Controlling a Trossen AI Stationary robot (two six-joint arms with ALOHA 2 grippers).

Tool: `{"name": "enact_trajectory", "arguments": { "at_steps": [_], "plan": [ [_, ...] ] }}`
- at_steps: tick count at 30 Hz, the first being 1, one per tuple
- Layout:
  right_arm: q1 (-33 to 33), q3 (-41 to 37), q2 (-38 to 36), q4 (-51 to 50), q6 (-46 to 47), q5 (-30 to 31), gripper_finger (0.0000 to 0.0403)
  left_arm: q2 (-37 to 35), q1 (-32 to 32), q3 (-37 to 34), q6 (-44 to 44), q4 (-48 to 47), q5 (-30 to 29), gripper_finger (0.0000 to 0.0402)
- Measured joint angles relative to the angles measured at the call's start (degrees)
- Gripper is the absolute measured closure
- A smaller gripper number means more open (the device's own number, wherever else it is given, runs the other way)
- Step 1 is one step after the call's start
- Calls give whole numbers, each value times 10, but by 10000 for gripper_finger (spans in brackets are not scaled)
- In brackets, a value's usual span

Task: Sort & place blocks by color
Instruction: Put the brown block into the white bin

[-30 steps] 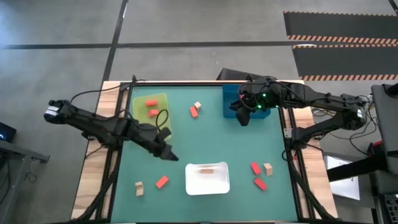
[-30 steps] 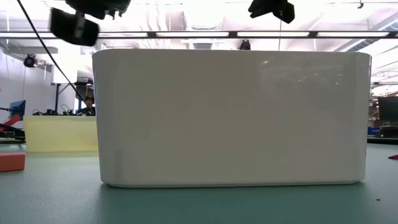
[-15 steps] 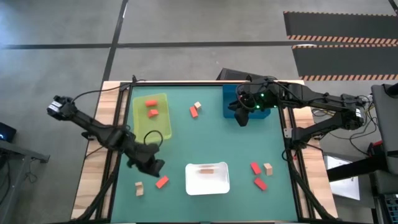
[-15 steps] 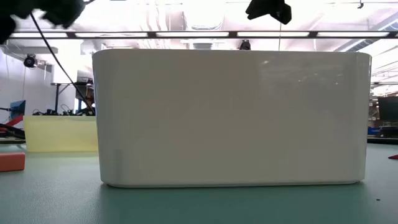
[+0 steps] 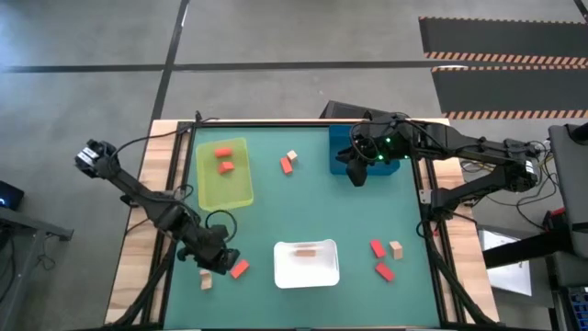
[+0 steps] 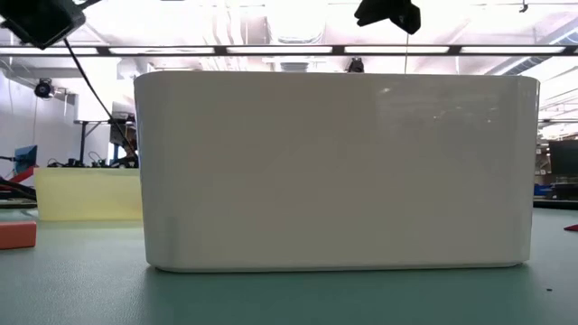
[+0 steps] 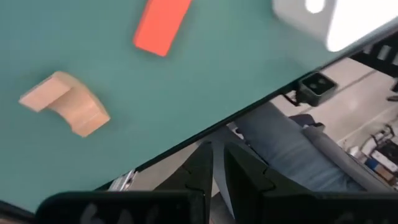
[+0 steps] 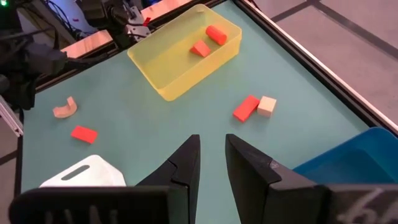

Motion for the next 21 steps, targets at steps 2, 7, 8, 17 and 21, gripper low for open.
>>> {"name": "enact_trajectory", "arguments": {
  "at_steps": [2,7,8,17,21],
  "plan": [
    [0,0,0,0,1,0,337,9,-13,0,-20,0,0,378],
    [0,0,0,0,1,0,337,29,-46,0,-77,0,0,378],
    [0,0,0,0,1,0,337,34,-52,0,-89,0,0,378],
    [0,0,0,0,-7,0,337,70,-93,0,-173,-34,1,378],
    [0,0,0,0,-8,0,337,86,-96,0,-178,-58,1,378]
  ]
}}
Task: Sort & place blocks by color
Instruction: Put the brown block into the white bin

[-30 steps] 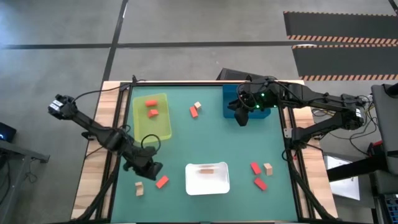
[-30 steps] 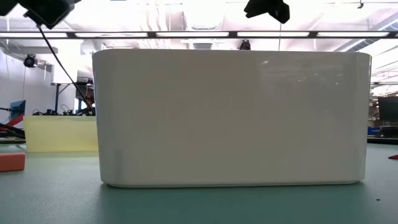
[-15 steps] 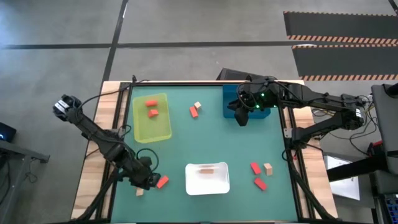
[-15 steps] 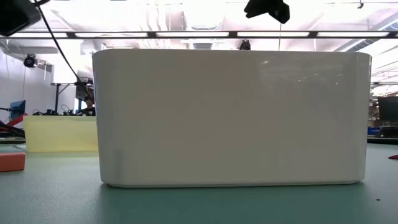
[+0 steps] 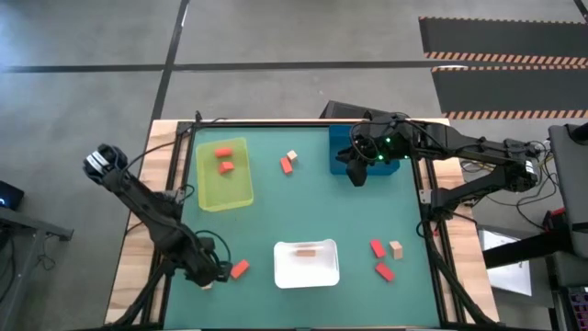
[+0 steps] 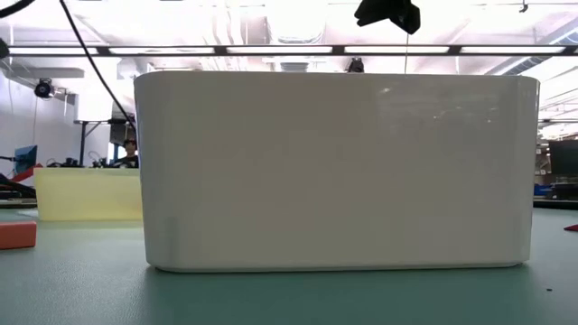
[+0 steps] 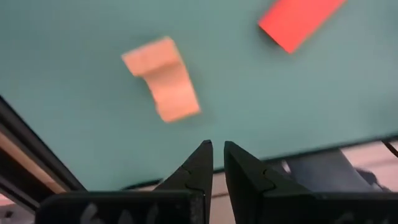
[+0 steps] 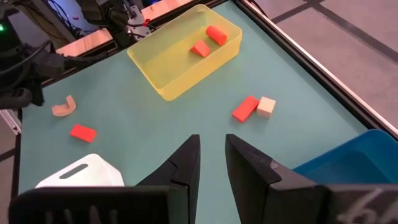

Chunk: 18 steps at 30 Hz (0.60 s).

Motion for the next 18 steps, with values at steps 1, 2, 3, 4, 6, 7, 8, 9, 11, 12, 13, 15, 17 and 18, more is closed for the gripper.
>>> {"name": "enact_trajectory", "arguments": {
  "at_steps": [1,2,3,4,6,7,8,9,11,12,13,15,17,18],
  "plan": [
    [0,0,0,0,0,0,337,4,0,0,0,-8,0,378],
    [0,0,0,0,0,0,337,8,0,0,0,-16,0,378],
    [0,0,0,0,0,0,337,12,0,0,0,-26,0,378],
    [0,0,0,0,0,0,337,15,0,0,0,-37,0,378],
    [0,0,0,0,-1,0,337,24,0,0,0,-56,0,378],
    [0,0,0,0,-2,0,337,28,0,0,0,-63,0,378],
    [0,0,0,0,-2,0,337,34,0,0,1,-66,0,378],
    [0,0,0,0,-1,0,337,39,0,0,3,-66,0,377],
    [0,0,0,0,-1,0,337,50,0,0,3,-65,0,373],
    [0,0,0,0,-1,0,337,56,0,0,4,-63,0,370],
    [0,0,0,0,0,0,337,61,-1,0,4,-62,0,365],
    [0,-1,0,-1,0,0,337,71,-1,0,5,-62,0,351],
    [0,-3,0,0,0,0,337,78,-1,0,5,-62,0,331],
    [0,-3,0,0,0,0,337,81,-1,0,5,-62,0,320]
  ]
}}
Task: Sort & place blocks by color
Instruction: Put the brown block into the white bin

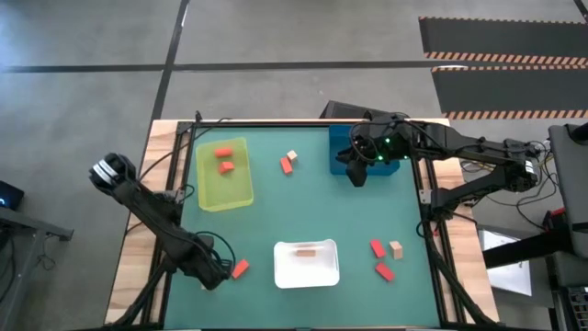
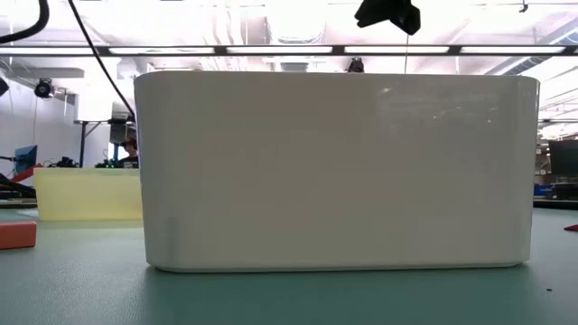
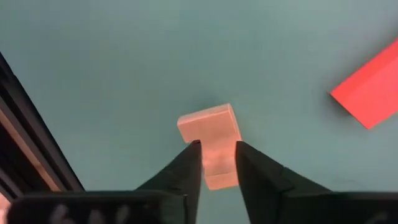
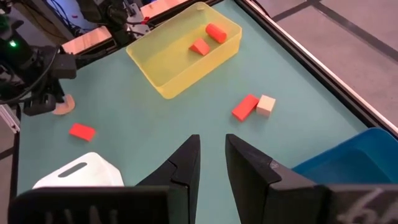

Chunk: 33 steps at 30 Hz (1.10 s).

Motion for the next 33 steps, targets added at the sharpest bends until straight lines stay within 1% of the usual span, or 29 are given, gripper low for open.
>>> {"name": "enact_trajectory", "arguments": {
  "at_steps": [9,12,16,20,24,28,33],
  "plan": [
    [0,-3,0,0,0,0,337,28,-1,0,0,1,0,208],
    [0,-3,0,0,0,0,337,46,-1,0,0,15,0,184],
    [0,-3,0,0,0,0,337,72,-1,0,1,33,0,168],
    [0,-3,0,0,0,0,337,89,-1,1,2,37,0,169],
    [0,-3,0,0,0,0,337,93,-1,1,2,41,0,185],
    [0,-3,0,0,0,0,337,93,0,1,2,44,-3,215],
    [0,-3,0,0,0,0,337,93,0,2,1,46,-4,264]
  ]
}}
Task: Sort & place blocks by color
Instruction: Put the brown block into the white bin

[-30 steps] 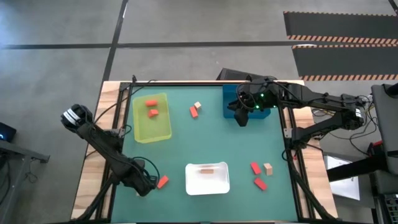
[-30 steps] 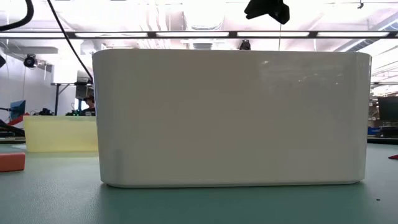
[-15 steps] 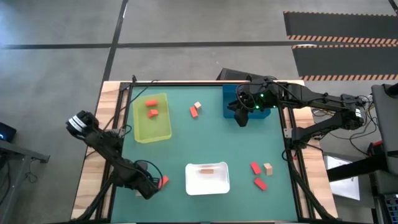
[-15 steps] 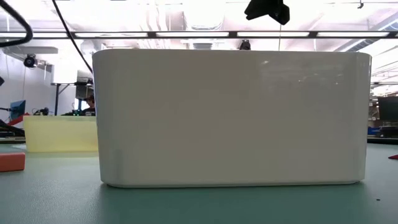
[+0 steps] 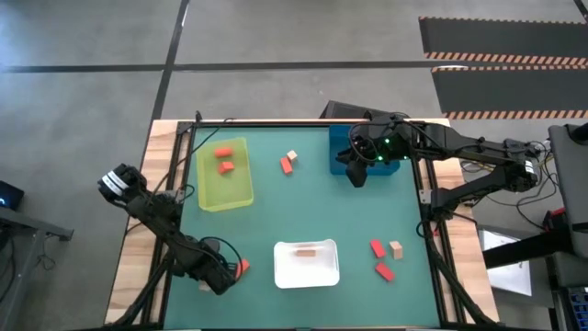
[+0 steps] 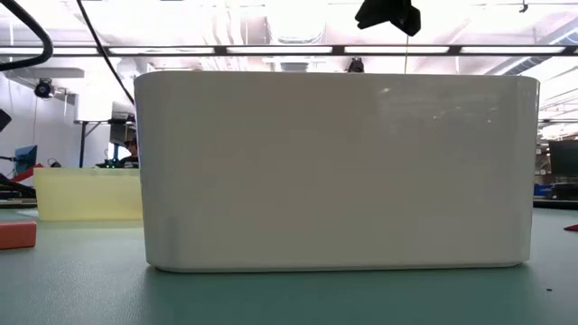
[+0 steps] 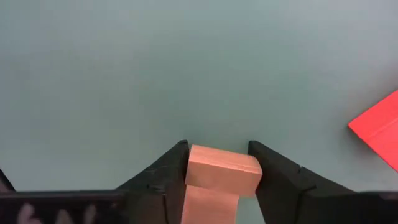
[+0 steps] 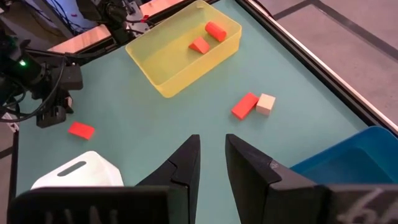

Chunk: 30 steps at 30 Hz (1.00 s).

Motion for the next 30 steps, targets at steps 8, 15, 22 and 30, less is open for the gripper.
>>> {"name": "enact_trajectory", "arguments": {
  "at_steps": [8,15,22,30],
  "plan": [
    [0,0,0,0,0,0,337,-25,-1,-3,2,-15,6,276],
    [0,-1,-12,196,-57,-20,337,-132,0,50,58,-121,-90,275],
    [0,0,-16,321,-105,-68,337,-259,11,100,207,-126,-410,273],
    [9,-1,14,307,-71,-96,337,-347,84,108,595,72,-611,272]
  ]
}}
